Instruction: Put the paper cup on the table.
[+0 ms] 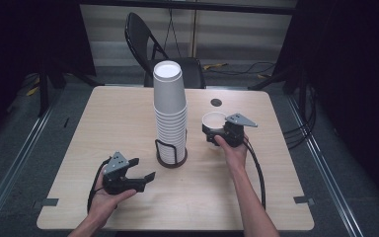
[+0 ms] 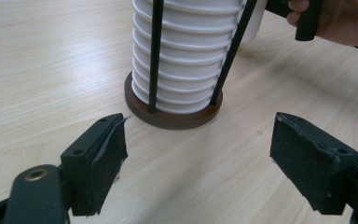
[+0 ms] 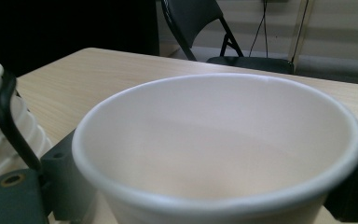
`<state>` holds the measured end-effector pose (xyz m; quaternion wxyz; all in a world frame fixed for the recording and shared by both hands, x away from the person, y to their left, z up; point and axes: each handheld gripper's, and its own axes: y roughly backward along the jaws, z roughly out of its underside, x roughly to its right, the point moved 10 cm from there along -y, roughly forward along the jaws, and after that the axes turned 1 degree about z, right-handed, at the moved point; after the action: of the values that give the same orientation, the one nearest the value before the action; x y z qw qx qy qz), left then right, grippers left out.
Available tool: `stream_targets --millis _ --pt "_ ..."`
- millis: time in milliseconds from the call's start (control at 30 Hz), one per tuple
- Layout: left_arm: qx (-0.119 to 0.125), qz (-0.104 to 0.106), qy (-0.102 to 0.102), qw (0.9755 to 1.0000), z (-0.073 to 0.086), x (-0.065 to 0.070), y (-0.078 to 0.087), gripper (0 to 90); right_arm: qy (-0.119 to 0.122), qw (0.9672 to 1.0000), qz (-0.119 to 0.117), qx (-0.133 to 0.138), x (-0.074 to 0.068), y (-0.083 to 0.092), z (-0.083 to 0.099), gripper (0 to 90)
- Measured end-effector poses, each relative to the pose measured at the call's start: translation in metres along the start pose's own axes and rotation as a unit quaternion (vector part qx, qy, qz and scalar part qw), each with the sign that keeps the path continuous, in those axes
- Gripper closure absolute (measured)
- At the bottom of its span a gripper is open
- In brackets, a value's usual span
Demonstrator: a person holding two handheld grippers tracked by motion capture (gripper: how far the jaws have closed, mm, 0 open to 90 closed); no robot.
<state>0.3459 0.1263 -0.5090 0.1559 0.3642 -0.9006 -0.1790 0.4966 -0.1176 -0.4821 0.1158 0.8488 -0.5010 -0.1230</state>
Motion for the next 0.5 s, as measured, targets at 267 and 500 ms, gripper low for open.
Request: stream_targets --millis 267,500 --pt "0.0 -0.001 0.0 1.0 0.001 0.0 0.0 19.2 -0.002 1.0 0.002 -0.001 0.0 -0.009 0.011 9.8" --pt "0.003 -0.007 0.006 1.0 0.001 -0.005 0.001 19.3 -0.004 1.0 0.0 -0.007 0.003 -0.002 0.018 9.7"
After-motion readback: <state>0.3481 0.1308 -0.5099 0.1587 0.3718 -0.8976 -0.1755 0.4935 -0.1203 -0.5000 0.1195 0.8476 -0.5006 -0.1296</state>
